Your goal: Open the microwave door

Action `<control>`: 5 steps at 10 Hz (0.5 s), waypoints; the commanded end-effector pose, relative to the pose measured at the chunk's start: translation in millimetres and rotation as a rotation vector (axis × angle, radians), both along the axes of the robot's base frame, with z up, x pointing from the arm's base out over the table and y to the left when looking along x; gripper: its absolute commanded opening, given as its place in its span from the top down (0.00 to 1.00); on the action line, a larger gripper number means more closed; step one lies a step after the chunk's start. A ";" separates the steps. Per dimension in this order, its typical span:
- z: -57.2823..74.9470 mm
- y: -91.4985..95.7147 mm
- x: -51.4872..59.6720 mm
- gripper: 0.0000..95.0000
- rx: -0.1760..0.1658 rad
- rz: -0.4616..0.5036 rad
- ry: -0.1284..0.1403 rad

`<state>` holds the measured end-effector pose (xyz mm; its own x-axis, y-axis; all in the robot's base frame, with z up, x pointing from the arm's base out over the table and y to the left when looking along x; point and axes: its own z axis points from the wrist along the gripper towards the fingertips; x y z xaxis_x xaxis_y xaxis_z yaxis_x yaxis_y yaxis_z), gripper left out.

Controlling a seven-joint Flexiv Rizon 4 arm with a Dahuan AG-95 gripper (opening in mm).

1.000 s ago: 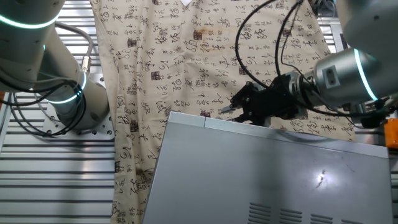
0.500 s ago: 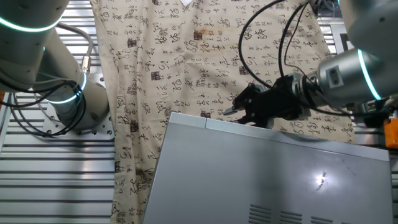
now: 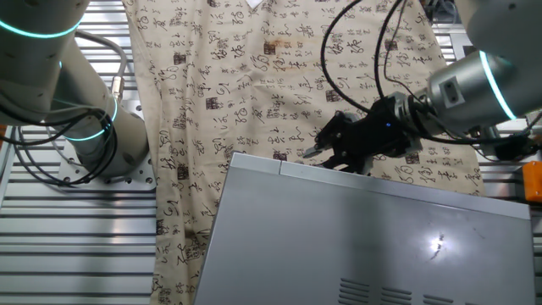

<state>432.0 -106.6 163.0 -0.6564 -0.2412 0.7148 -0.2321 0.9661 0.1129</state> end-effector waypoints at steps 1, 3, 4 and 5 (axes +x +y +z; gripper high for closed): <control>2.7 1.3 4.9 0.80 0.006 0.006 0.046; 3.8 1.1 4.5 0.80 0.006 0.016 0.067; 4.0 1.1 4.4 0.80 0.009 0.022 0.076; 4.0 1.1 4.3 0.80 0.012 0.034 0.091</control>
